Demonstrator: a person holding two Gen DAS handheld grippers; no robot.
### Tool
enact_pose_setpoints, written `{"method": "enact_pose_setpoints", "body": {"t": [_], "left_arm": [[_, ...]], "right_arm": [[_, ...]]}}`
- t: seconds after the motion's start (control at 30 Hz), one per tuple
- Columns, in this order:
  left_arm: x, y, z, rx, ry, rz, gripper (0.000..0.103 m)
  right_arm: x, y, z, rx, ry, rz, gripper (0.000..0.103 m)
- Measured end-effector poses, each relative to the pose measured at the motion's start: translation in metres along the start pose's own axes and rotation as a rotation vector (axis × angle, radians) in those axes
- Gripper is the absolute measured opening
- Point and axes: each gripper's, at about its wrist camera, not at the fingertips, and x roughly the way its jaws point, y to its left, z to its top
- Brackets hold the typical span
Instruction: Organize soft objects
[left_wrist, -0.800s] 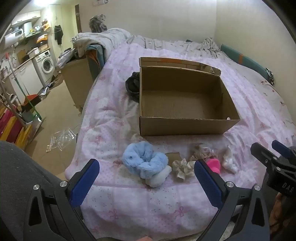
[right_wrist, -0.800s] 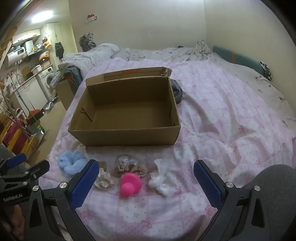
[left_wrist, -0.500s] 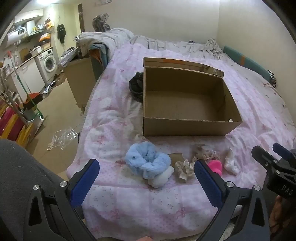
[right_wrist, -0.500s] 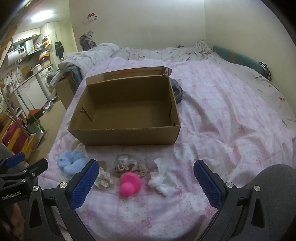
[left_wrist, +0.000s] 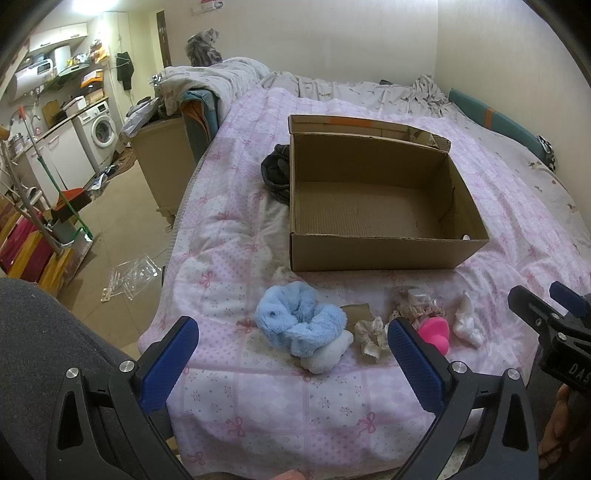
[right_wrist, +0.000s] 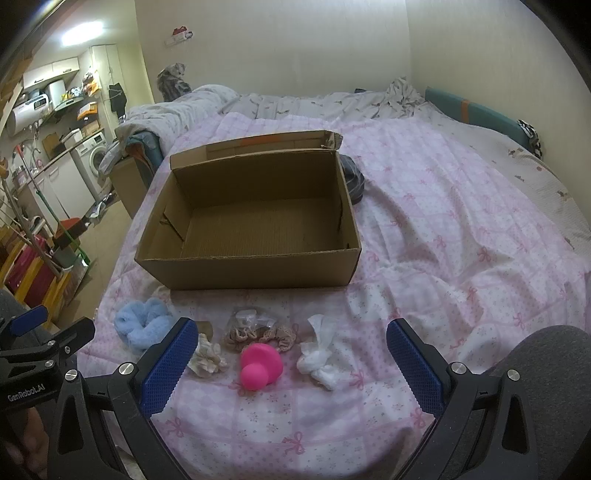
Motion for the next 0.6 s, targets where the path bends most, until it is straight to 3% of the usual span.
{"method": "enact_pose_setpoints", "body": {"t": [0.6], "left_arm": [[-0.0004, 0.0004, 0.0003, 0.001, -0.002, 0.000, 0.102]], "right_arm": [[0.0016, -0.0019, -0.0002, 0.001, 0.003, 0.004, 0.103]]}}
